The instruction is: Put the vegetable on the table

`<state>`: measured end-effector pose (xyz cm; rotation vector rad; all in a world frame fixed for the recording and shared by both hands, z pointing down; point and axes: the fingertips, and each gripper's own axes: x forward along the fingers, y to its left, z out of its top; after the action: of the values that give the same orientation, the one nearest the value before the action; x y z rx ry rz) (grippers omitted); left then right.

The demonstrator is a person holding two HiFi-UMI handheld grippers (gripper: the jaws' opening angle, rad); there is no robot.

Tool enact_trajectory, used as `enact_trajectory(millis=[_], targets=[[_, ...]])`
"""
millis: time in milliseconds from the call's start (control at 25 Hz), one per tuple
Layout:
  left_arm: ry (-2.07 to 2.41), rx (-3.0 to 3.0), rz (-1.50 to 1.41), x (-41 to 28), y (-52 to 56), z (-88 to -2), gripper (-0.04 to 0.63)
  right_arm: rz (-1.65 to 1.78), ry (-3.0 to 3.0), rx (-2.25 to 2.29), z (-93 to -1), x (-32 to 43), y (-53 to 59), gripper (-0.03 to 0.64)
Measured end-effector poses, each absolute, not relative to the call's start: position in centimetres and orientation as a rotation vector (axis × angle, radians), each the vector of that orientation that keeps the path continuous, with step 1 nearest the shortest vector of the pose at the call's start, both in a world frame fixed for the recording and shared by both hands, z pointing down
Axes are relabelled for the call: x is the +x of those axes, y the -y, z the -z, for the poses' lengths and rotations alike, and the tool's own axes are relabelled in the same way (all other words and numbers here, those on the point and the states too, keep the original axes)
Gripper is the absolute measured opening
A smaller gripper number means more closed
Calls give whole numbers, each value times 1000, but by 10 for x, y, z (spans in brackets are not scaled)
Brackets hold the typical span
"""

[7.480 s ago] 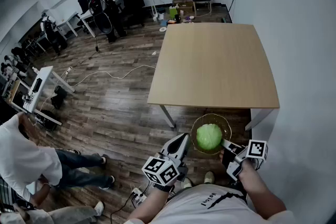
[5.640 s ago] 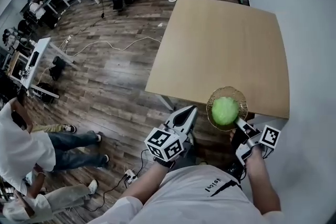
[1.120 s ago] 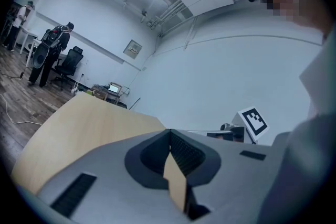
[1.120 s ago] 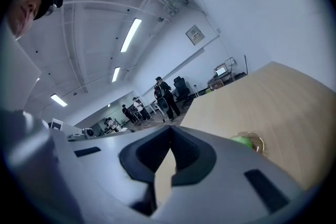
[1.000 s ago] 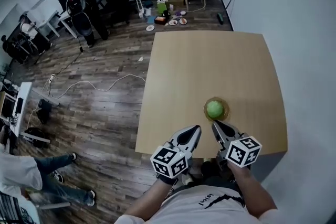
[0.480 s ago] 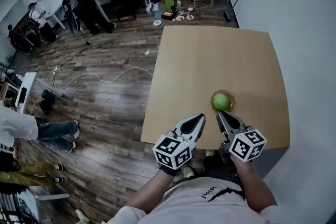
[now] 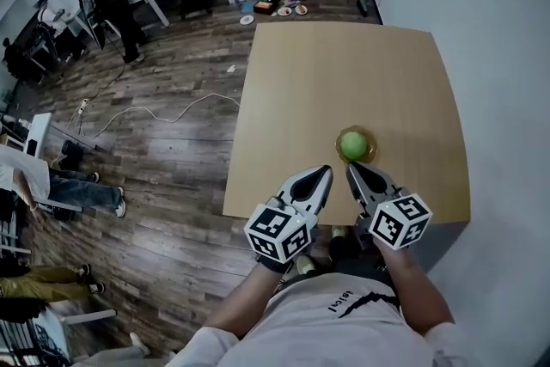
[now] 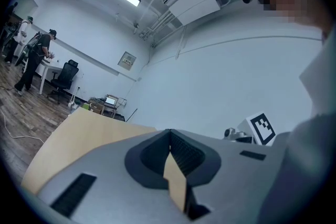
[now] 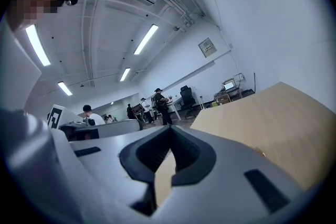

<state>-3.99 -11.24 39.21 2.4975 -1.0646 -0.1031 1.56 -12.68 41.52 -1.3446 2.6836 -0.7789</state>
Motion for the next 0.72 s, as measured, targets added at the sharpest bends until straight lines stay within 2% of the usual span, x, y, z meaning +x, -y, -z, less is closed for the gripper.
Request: enact_trajectory(millis=[720], targets=[[1093, 2491, 84, -32, 115, -396, 14, 743, -2721, -1387, -418, 29, 127, 15]])
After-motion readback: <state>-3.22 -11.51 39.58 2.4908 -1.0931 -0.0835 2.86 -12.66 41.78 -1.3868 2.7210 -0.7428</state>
